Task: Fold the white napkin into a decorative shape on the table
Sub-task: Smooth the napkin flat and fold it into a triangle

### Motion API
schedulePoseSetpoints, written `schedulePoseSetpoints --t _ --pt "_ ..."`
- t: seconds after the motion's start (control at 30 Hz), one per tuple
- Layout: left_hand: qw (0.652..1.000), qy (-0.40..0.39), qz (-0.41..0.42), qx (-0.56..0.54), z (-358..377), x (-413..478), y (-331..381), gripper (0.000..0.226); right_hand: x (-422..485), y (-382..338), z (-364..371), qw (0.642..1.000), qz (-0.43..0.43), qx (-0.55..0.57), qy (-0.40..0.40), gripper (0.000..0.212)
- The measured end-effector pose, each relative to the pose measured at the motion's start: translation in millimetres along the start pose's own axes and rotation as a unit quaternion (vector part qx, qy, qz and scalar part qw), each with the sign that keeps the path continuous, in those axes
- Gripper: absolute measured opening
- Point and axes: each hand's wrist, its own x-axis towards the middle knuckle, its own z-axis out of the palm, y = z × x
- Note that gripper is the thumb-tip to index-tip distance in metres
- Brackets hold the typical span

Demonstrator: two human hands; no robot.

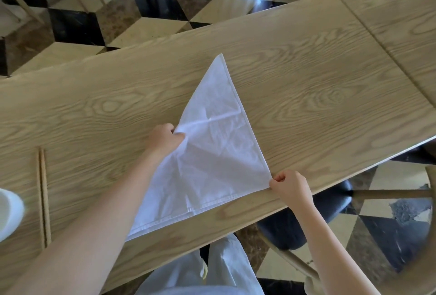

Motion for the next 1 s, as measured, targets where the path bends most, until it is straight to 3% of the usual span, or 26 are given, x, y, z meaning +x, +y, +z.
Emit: schedulePoseSetpoints --t 0.1,0.27,0.4,0.7,1.0 --pt "0.994 -0.031 0.007 -0.105 -13 5 -6 0.018 -1 -2 1 1.0 -0.002 -0.004 -0.003 0.014" --pt "0.993 -0.031 0.071 -0.092 -33 25 -13 0.016 -12 -8 19 0.999 -0.016 0.003 -0.036 0.019" --pt "0.99 -0.028 0.021 -0.137 -45 34 -29 0.028 -24 -13 42 1.0 -0.022 0.011 -0.017 0.013" --pt "0.981 -0.173 -0.037 0.074 -81 -30 -108 0.028 -31 -14 50 0.999 -0.037 -0.005 0.0 0.015" --pt "0.998 -0.017 -0.029 0.061 -124 -23 -127 0.019 -51 -35 72 0.998 -0.047 -0.009 -0.043 0.02"
